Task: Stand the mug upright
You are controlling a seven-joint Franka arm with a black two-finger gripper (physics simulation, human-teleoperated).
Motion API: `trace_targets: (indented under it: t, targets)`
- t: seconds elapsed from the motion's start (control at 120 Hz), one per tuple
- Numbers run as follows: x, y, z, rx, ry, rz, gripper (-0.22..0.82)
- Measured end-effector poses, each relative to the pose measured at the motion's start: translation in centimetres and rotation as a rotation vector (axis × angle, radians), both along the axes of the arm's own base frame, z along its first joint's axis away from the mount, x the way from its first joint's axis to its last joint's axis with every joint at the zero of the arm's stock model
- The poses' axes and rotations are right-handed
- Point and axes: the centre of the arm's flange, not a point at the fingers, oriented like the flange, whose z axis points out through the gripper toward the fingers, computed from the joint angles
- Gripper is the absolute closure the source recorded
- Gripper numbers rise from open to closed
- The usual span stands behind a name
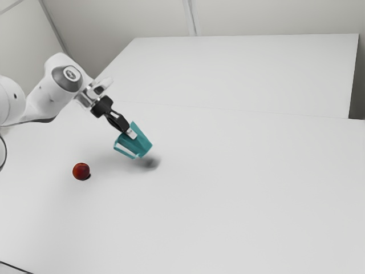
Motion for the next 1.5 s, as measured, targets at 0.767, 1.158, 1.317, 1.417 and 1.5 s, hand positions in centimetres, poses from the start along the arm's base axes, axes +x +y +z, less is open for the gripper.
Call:
trace_targets:
  t: [0.767, 1.158, 1.317, 1.417, 1.5]
  targets:
    - [-6.5, -10.9, -2.4, 0.466, 0.006, 0.111, 0.79]
    - [-6.7, -10.4, -5.3, 0.458, 0.014, 0.246, 0.79]
    - [-6.7, -10.5, -5.9, 0.457, 0.024, 0.273, 0.79]
    - [-6.7, -10.6, -5.7, 0.459, 0.021, 0.284, 0.64]
    - [-6.7, -11.1, -5.4, 0.459, 0.014, 0.284, 0.46]
